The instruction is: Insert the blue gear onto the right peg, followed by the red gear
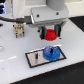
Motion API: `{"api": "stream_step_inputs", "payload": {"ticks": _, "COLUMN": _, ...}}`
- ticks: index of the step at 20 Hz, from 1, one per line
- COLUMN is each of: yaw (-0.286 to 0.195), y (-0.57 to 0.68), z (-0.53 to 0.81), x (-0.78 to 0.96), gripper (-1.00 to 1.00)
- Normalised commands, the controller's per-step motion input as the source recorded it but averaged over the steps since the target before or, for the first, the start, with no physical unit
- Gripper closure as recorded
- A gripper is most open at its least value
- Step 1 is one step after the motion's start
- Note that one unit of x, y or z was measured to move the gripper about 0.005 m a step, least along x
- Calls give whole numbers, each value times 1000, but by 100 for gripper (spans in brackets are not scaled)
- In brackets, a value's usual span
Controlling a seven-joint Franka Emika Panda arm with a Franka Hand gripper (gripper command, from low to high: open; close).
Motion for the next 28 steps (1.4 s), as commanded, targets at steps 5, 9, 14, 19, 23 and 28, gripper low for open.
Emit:
{"api": "stream_step_inputs", "payload": {"ticks": 5, "yaw": 0, "y": 2, "z": 54, "x": 565, "gripper": 100}}
{"api": "stream_step_inputs", "payload": {"ticks": 9, "yaw": 0, "y": 14, "z": -11, "x": 362, "gripper": 100}}
{"api": "stream_step_inputs", "payload": {"ticks": 14, "yaw": 0, "y": -3, "z": -23, "x": 275, "gripper": 100}}
{"api": "stream_step_inputs", "payload": {"ticks": 19, "yaw": 0, "y": 19, "z": -69, "x": 207, "gripper": 100}}
{"api": "stream_step_inputs", "payload": {"ticks": 23, "yaw": 0, "y": 4, "z": 104, "x": 70, "gripper": 100}}
{"api": "stream_step_inputs", "payload": {"ticks": 28, "yaw": 0, "y": 12, "z": 177, "x": 50, "gripper": 100}}
